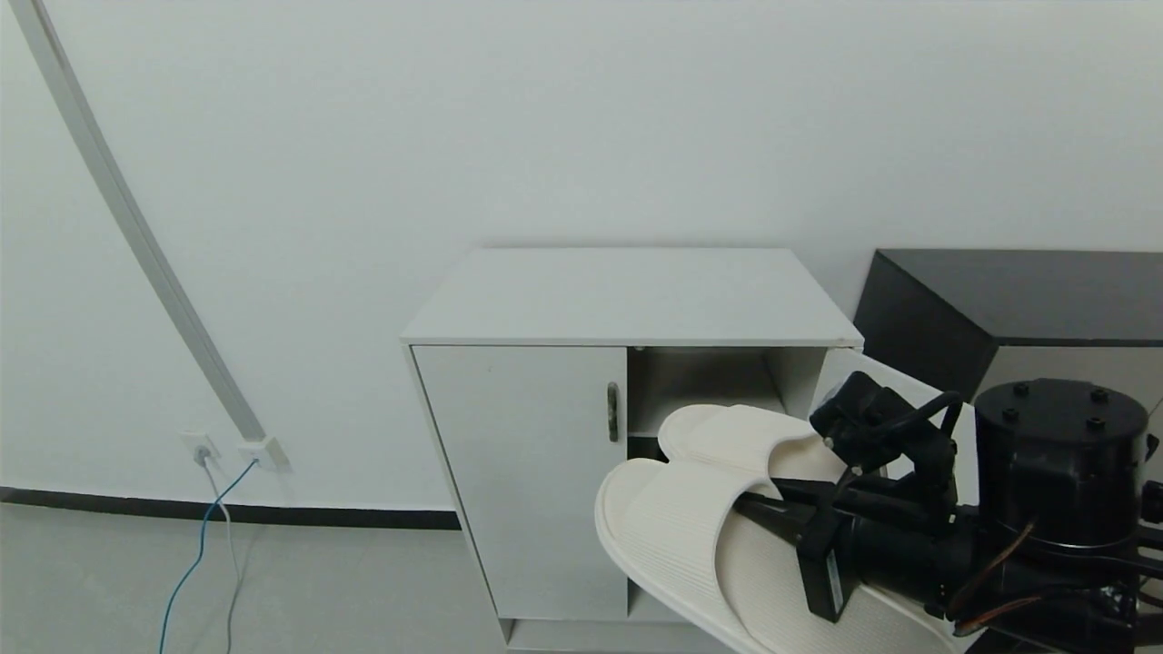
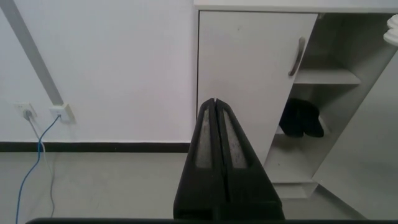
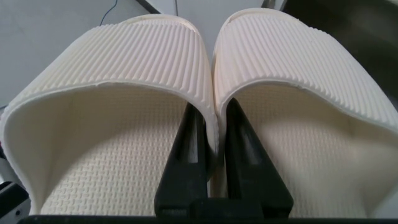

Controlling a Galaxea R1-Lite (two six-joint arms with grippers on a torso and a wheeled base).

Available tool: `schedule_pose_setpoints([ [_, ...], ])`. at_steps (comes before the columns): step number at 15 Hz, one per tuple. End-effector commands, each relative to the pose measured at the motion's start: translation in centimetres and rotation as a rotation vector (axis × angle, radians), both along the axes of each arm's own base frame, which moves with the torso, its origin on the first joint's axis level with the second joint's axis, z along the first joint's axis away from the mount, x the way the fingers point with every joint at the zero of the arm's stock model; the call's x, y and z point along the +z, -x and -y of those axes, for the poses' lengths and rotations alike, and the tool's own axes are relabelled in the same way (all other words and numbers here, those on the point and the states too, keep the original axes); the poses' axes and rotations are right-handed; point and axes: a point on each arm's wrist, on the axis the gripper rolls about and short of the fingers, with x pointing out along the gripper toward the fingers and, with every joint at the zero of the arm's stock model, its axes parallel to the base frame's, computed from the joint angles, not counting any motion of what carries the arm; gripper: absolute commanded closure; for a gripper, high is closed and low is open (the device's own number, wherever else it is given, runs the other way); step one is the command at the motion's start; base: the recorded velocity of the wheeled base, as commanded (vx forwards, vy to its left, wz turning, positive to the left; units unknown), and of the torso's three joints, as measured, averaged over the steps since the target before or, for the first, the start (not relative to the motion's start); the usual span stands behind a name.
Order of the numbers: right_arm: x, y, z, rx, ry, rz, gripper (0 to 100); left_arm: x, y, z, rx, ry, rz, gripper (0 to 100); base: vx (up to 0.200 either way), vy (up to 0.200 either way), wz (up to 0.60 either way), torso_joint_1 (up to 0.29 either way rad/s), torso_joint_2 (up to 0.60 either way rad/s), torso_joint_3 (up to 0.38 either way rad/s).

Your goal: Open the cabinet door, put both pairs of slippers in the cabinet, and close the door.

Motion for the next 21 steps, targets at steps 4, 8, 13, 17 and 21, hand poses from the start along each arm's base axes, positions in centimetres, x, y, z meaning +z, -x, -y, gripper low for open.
schedule_pose_setpoints([
  [4, -0.10, 0.01, -0.03, 0.002, 0.003, -0.003, 100, 0.00, -0.01, 0.00, 0.000, 0.001, -0.001, 100, 0.000, 0.000, 0.00, -0.204, 0.53, 0.322],
  [8, -0.17, 0.01, -0.03, 0.004, 0.005, -0.005, 100, 0.00, -0.01, 0.00, -0.002, 0.001, -0.001, 100, 0.000, 0.000, 0.00, -0.179, 0.51, 0.323],
  [13, -0.52, 0.04, -0.12, 0.009, 0.015, -0.014, 100, 0.00, -0.01, 0.00, -0.002, 0.001, -0.001, 100, 0.000, 0.000, 0.00, -0.150, 0.48, 0.338],
  [17, -0.60, 0.12, -0.14, 0.012, 0.018, -0.016, 100, 0.00, -0.01, 0.00, -0.002, 0.001, -0.001, 100, 0.000, 0.000, 0.00, -0.109, 0.47, 0.355],
  [21, -0.80, 0.14, -0.18, 0.015, 0.025, -0.017, 100, 0.00, -0.01, 0.00, -0.002, 0.001, -0.001, 100, 0.000, 0.000, 0.00, -0.060, 0.45, 0.377],
])
